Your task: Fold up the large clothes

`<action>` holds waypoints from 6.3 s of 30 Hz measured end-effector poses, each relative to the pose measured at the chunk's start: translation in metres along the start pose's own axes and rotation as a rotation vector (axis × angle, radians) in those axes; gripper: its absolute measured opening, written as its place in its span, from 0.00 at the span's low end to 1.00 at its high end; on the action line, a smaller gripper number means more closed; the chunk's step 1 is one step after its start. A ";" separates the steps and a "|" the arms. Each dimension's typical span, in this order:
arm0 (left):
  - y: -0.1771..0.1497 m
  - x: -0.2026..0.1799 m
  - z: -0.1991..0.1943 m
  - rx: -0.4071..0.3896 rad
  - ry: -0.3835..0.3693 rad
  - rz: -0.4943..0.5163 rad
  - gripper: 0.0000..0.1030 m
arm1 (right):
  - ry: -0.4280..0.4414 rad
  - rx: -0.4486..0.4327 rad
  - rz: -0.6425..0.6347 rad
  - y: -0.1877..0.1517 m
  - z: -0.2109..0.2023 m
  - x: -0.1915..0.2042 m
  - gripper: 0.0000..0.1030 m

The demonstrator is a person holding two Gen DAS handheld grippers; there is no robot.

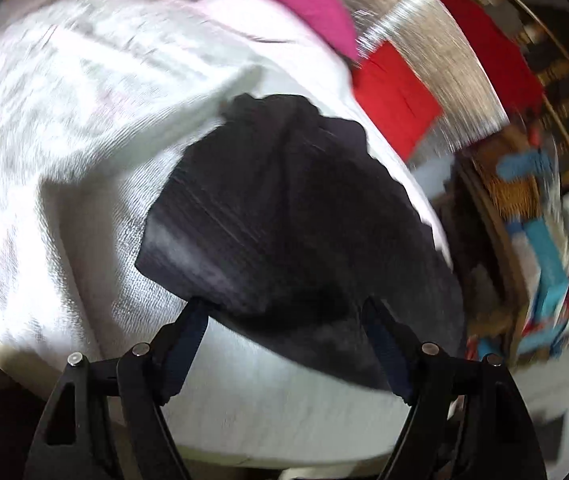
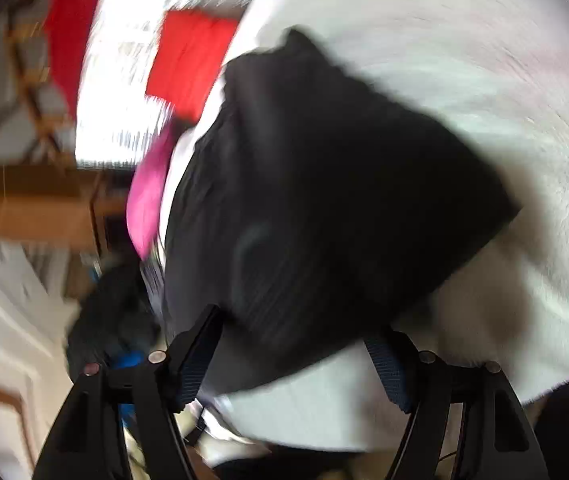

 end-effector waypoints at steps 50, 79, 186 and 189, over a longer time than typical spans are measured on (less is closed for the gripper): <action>0.120 0.004 0.055 0.196 0.068 0.094 0.83 | -0.195 0.038 -0.270 0.161 0.017 0.035 0.82; 0.111 -0.013 0.116 0.271 0.035 0.106 0.53 | -0.205 0.087 -0.467 0.133 0.080 0.083 0.44; -0.068 -0.216 -0.206 -0.452 0.455 0.692 0.94 | -0.420 -0.593 -0.856 -0.182 -0.178 0.212 0.72; -0.076 -0.225 -0.222 -0.490 0.454 0.714 0.95 | -0.405 -0.624 -0.872 -0.195 -0.192 0.219 0.72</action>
Point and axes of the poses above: each gripper's, at about its wrist camera, not at the fingertips, and z roughly the way its jaws point, x to its left, y to its top, the point moved 5 cm from there along z, roughly the way its jaws point, and after that the axes turned 7 degrees about -y, right-handed, at the moved point
